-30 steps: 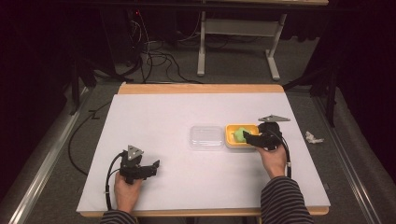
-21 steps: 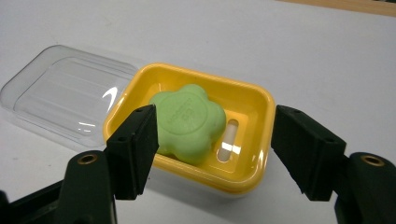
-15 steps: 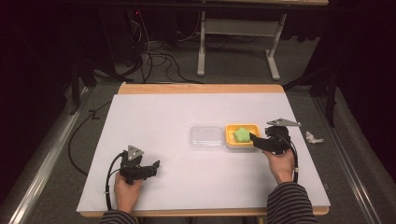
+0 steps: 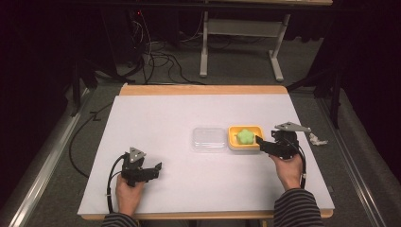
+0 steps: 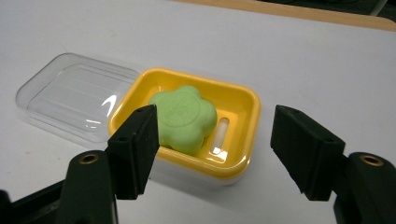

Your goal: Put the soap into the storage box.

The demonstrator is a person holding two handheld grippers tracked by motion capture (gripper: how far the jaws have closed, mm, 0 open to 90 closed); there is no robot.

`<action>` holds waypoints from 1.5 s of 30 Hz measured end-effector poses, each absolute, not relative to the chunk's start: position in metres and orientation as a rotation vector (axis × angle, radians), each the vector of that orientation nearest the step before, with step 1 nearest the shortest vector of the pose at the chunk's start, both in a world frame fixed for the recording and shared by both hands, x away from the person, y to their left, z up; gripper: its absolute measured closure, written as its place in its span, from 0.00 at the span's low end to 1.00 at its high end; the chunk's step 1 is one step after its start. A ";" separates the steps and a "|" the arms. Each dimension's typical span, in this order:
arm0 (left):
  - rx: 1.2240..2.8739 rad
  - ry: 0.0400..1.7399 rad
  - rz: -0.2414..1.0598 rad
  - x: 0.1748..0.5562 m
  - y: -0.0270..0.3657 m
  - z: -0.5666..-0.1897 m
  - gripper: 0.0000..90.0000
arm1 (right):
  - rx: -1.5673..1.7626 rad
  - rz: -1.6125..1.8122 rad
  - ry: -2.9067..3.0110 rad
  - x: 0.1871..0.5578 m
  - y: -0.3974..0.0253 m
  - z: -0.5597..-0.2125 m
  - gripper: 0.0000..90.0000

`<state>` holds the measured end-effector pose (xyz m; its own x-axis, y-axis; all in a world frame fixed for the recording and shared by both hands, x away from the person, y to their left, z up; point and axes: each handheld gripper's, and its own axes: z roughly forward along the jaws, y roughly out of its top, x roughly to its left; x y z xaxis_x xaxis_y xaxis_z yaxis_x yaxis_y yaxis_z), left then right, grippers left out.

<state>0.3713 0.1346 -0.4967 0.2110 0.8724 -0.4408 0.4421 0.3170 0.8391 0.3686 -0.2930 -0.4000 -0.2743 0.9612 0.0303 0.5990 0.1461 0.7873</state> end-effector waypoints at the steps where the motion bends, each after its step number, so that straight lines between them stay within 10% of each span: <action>1: 1.304 1.413 0.461 0.371 0.135 -0.497 0.18 | 1.484 0.978 1.937 0.368 -0.293 -0.400 0.37; 45: 1.312 1.408 0.465 0.371 0.134 -0.497 0.18 | 1.498 1.096 1.871 0.317 -0.313 -0.409 0.37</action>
